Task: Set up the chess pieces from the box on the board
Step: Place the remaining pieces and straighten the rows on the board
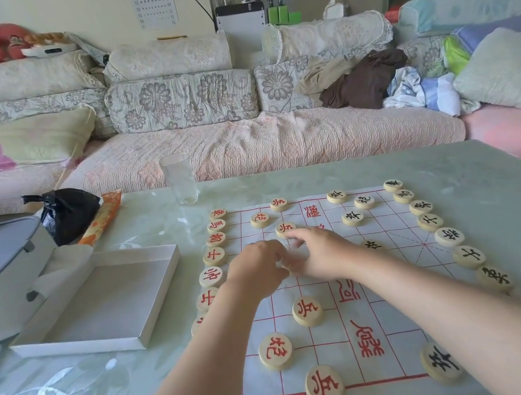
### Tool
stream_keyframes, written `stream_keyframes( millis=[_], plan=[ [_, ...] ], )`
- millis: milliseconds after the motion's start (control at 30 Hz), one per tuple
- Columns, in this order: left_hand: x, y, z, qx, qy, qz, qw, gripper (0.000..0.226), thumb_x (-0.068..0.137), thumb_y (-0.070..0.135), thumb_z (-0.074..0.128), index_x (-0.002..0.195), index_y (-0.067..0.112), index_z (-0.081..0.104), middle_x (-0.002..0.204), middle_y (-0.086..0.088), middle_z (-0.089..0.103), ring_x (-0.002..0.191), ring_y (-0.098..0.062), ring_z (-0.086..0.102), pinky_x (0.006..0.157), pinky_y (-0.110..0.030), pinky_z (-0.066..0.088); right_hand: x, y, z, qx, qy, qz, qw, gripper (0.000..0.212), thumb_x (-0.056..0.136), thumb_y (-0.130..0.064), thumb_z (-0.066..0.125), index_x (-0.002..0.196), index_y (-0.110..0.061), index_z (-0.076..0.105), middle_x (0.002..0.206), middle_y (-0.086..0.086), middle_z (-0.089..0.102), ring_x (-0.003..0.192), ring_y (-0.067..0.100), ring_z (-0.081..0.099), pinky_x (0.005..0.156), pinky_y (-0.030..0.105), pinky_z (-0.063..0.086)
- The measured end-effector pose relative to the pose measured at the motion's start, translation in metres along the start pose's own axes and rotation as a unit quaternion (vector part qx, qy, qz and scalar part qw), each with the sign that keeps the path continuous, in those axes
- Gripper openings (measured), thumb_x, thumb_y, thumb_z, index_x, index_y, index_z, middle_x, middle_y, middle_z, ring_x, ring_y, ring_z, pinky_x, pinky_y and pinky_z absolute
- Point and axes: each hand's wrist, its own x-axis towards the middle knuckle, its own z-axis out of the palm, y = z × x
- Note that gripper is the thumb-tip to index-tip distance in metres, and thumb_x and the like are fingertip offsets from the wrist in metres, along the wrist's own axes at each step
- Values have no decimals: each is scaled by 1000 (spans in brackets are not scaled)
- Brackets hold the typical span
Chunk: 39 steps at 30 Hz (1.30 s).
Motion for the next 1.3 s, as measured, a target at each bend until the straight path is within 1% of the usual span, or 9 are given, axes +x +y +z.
stream_keyframes(
  millis=[167, 367, 600, 667, 833, 933, 1000, 1167, 1300],
  plan=[
    [2, 2, 3, 7, 3, 4, 1000, 33, 83, 26, 68, 115, 29, 62, 114, 14, 64, 106, -14, 58, 84, -33, 52, -1, 4, -1, 10, -16, 13, 1000, 64, 84, -41, 71, 142, -26, 49, 119, -11, 60, 111, 10, 56, 93, 22, 41],
    [4, 2, 4, 3, 7, 8, 1000, 30, 84, 30, 68, 113, 29, 63, 113, 14, 65, 105, -13, 58, 81, -32, 52, 2, 5, 1, 0, -20, 5, 1000, 57, 82, -39, 70, 136, -28, 55, 123, -7, 61, 109, 12, 58, 86, 21, 39],
    [5, 1, -1, -8, -7, 13, 1000, 39, 82, 24, 69, 120, 28, 58, 119, 10, 61, 105, -14, 58, 87, -33, 51, -1, 5, -3, 0, -18, 9, 1000, 62, 83, -44, 71, 140, -29, 50, 124, -5, 56, 114, 13, 54, 92, 23, 39],
    [4, 6, -8, -7, 4, 16, 1000, 39, 84, 23, 67, 121, 27, 57, 120, 9, 60, 103, -15, 58, 86, -34, 50, -4, 7, -12, 15, -5, 19, 1000, 62, 83, -38, 74, 140, -32, 50, 125, -6, 53, 115, 12, 53, 90, 23, 38],
    [3, 30, -18, -2, 23, 31, 999, 37, 85, 19, 60, 121, 26, 57, 117, 10, 61, 101, -14, 57, 81, -30, 48, -24, 27, -50, 64, 71, 48, 994, 49, 91, -17, 67, 138, -25, 54, 127, -4, 56, 115, 12, 52, 89, 18, 32],
    [2, 54, -15, -6, 17, 57, 998, 35, 86, 18, 58, 121, 25, 57, 116, 9, 60, 95, -12, 53, 75, -25, 41, -43, 55, -67, 63, 118, 75, 988, 42, 92, -11, 63, 132, -24, 59, 129, -4, 59, 121, 14, 54, 92, 19, 33],
    [1, 71, -8, -1, 8, 77, 997, 35, 87, 18, 57, 121, 26, 57, 115, 9, 61, 100, -13, 55, 74, -25, 41, -56, 75, -73, 42, 117, 97, 987, 42, 92, -11, 62, 131, -26, 60, 132, -7, 59, 120, 13, 54, 92, 20, 35],
    [5, 104, 20, 17, -26, 111, 993, 36, 89, 19, 57, 125, 25, 54, 119, 5, 60, 110, -18, 55, 87, -32, 49, -75, 106, -75, -12, 88, 113, 990, 46, 93, -8, 57, 135, -25, 58, 136, -8, 58, 125, 13, 51, 91, 15, 31],
    [16, 113, 36, 29, -37, 107, 993, 43, 91, 21, 57, 133, 24, 49, 131, 0, 53, 121, -21, 49, 98, -39, 45, -74, 114, -71, -22, 54, 114, 992, 51, 92, -17, 59, 141, -29, 52, 140, -9, 55, 128, 13, 50, 98, 21, 36]
  ],
)
